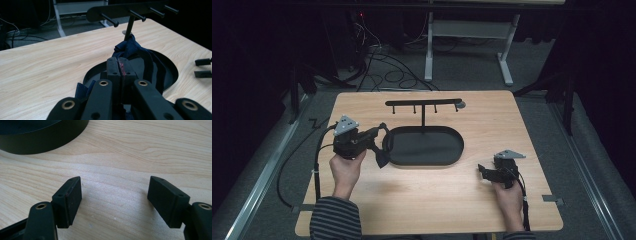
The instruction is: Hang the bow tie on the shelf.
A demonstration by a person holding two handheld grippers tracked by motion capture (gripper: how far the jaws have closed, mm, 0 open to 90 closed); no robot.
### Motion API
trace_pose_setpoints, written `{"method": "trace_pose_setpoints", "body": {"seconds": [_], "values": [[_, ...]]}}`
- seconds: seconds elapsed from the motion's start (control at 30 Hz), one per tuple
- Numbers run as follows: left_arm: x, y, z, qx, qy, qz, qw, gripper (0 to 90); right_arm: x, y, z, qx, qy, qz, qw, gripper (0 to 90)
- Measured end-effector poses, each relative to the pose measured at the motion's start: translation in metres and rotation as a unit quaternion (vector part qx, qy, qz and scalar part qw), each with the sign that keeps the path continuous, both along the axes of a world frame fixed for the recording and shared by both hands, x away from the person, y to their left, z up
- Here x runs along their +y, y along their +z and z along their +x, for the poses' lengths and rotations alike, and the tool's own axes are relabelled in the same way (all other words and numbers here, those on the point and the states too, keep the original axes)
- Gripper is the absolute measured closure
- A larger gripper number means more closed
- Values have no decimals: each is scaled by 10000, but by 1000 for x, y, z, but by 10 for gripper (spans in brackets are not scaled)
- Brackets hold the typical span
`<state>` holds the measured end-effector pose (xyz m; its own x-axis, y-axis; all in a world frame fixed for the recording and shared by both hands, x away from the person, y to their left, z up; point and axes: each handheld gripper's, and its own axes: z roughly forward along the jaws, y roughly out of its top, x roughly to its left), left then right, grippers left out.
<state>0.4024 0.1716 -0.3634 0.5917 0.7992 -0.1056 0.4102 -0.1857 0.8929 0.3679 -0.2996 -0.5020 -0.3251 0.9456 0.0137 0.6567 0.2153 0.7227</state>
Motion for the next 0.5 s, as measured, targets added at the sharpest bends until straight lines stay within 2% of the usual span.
{"method": "trace_pose_setpoints", "body": {"seconds": [0.03, 0.2, 0.4, 0.5], "values": [[-1, 1, 2, -19, 19, 49, 10000, 887, 0, 0, 0, 0, 0, 0, 10000, 287], [-3, 5, 6, -44, 13, -23, 10000, 887, 0, 0, 0, -8, 8, -21, 10000, 287], [-9, 10, 8, -94, -45, 127, 9999, 887, 0, 0, 0, -5, 8, -9, 10000, 287], [-8, 13, 10, -113, -25, 101, 9999, 887, 0, 0, 0, 2, 4, 7, 10000, 287]]}}
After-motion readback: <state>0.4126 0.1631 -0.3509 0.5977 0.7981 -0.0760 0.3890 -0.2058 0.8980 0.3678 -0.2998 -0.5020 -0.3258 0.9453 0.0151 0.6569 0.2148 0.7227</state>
